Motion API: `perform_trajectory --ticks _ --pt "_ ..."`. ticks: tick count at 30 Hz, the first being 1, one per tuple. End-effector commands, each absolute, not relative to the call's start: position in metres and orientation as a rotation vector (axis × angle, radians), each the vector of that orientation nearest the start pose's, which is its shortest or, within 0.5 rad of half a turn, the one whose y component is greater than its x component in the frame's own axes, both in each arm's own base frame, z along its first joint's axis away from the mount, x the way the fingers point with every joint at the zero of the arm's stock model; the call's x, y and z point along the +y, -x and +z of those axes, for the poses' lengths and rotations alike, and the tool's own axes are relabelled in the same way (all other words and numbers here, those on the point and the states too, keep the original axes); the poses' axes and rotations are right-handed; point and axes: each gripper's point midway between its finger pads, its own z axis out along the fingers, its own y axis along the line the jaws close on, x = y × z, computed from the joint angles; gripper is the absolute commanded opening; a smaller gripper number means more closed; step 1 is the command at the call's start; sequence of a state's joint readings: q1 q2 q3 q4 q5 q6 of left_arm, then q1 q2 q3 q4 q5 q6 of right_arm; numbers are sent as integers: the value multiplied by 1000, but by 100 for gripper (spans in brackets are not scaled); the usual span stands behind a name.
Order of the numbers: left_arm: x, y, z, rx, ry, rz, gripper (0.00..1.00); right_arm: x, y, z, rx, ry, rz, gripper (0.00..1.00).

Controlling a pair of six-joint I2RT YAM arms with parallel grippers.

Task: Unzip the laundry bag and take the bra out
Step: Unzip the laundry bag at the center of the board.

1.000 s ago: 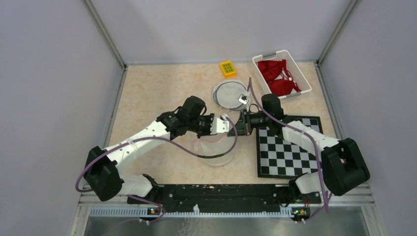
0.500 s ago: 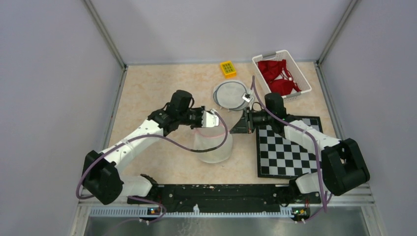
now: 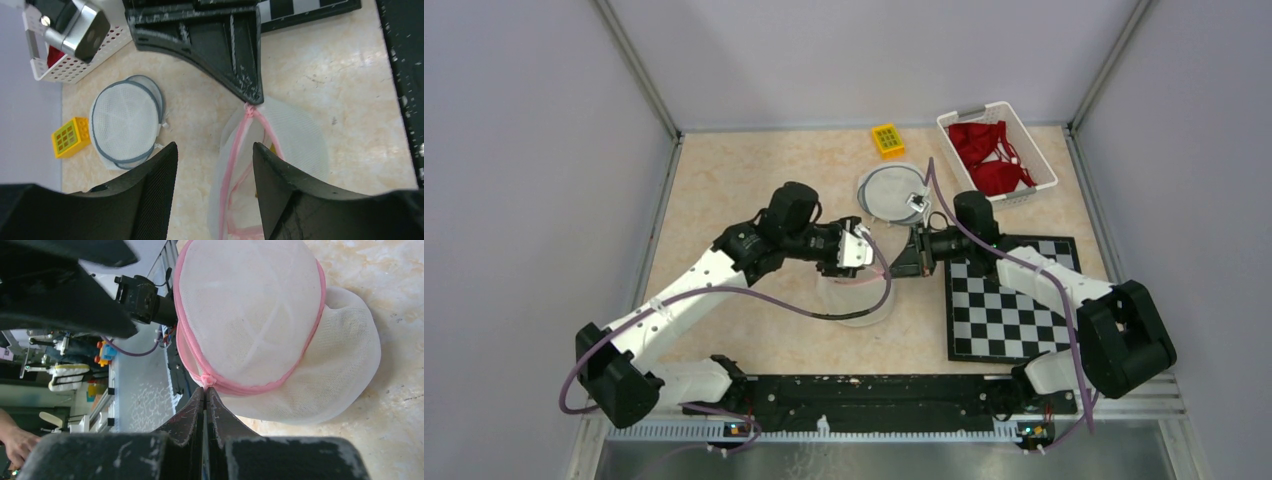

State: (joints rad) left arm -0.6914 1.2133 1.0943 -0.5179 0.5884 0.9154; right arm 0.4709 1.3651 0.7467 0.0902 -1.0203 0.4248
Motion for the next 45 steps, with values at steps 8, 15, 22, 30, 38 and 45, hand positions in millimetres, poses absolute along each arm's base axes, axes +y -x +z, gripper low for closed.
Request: perform_trajectory --ticks 8,15,22,30,38,45 --pt "-314 -197 213 1448 -1708 -710 57 289 -202 185 2010 781 1597 0" --pt "-299 -212 186 1507 -1730 -550 35 289 -204 184 2009 783 1587 0" --pt "-279 -235 180 1519 -1701 -335 0 279 -212 182 2019 762 1550 0" --pt "-273 -254 196 1406 -1663 -255 0 259 -221 180 2033 728 1494 0" --pt "-263 -274 207 1316 -1615 -200 0 256 -228 180 2011 678 1496 0" --pt "-276 -256 221 1272 -1674 -341 27 271 -219 182 2007 718 1540 0"
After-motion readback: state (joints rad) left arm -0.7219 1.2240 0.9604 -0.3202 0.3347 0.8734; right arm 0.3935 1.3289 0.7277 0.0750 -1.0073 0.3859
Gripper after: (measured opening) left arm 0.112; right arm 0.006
